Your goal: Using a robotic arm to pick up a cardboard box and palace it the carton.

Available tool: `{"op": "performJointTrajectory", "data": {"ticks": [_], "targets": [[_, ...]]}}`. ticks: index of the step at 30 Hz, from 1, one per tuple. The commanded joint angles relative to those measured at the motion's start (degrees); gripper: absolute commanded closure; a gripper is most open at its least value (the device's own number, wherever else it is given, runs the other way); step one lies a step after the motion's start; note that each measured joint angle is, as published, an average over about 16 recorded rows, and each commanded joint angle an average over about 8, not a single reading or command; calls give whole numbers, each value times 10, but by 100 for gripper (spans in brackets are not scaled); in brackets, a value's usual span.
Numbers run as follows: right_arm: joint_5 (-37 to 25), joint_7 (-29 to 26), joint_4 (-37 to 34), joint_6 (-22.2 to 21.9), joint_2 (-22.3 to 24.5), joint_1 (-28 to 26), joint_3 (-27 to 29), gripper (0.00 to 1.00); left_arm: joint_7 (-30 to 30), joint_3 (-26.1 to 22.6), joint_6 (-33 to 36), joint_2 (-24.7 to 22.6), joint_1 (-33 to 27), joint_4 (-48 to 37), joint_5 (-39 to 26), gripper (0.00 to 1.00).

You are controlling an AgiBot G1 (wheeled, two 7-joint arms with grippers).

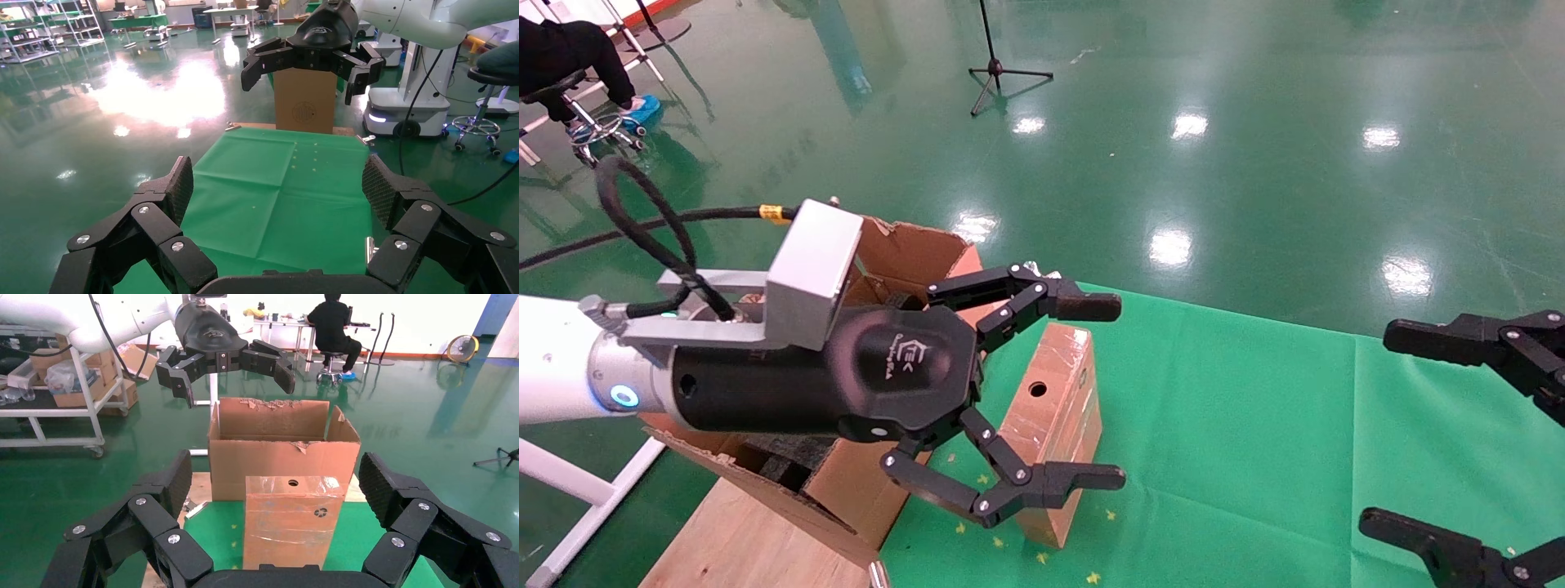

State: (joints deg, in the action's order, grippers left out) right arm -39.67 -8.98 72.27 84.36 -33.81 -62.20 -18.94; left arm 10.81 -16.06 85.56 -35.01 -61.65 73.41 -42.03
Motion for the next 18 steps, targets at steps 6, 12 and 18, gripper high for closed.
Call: {"op": "performJointTrajectory", "data": {"ticks": [6, 12, 18], "targets": [[0, 0, 0, 0, 0, 0, 0, 0, 0, 0, 0, 0, 0, 0, 0, 0], [0, 0, 0, 0, 0, 0, 0, 0, 0, 0, 0, 0, 0, 0, 0, 0], [0, 0, 0, 0, 0, 0, 0, 36, -3, -3, 0, 6, -5, 6, -15, 0]]}}
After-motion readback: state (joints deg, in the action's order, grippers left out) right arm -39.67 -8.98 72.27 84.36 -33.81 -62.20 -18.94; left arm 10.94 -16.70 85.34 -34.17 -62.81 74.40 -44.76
